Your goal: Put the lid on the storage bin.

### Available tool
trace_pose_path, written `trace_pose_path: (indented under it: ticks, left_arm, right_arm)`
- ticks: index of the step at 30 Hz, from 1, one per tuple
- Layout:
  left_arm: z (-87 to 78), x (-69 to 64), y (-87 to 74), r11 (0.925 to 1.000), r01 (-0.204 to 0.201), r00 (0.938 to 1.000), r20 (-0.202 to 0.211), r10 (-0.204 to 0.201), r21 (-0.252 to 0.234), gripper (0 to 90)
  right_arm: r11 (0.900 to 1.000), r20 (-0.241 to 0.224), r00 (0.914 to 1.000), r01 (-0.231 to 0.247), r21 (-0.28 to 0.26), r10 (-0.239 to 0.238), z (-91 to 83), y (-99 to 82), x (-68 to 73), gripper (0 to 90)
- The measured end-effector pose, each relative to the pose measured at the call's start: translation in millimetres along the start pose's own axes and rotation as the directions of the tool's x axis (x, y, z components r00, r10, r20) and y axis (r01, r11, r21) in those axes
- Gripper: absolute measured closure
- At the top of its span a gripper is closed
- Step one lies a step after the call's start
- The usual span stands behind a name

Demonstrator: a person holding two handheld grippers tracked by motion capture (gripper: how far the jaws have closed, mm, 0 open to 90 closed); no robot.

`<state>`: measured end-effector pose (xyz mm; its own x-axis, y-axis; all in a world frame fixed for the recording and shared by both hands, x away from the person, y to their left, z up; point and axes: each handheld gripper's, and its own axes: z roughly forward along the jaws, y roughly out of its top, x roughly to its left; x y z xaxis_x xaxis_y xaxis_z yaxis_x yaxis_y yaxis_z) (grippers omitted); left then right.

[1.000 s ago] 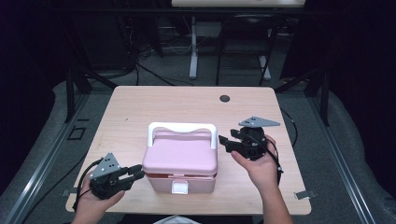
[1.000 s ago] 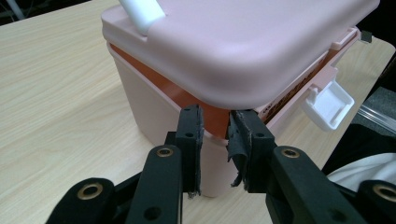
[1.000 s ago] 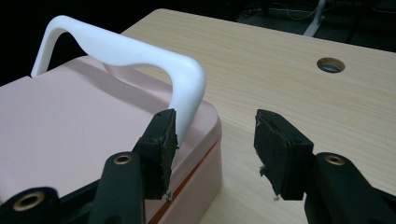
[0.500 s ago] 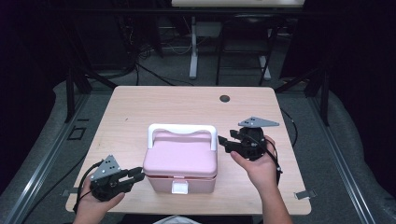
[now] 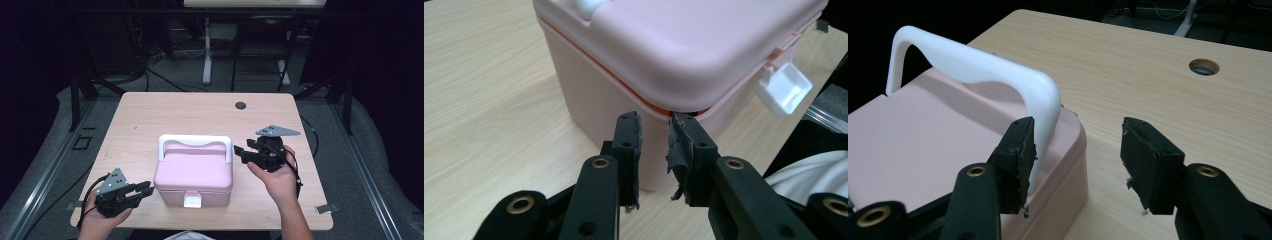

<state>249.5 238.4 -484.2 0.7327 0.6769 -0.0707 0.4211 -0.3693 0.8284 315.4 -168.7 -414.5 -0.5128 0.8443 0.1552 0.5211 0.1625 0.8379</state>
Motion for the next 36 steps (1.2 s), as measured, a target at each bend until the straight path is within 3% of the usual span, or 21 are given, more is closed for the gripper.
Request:
trace_pose_path:
  ticks: [7, 36]
  left_arm:
    - [-4.4, 8.5, -2.3, 0.9987, 0.049, 0.9988, 0.005, -0.049, -0.017, 72.7]
    - [-4.8, 30.3, -0.2, 0.9954, 0.093, 0.9948, -0.040, -0.094, -0.021, 53.0]
  right_arm:
    - [1.0000, 0.002, 1.0000, 0.001, -0.003, -0.001, -1.7, 0.1, -0.9, 47.3]
    - [0.9998, 0.011, 0.9999, 0.013, 0.014, -0.013, -3.1, -1.8, -0.1, 46.7]
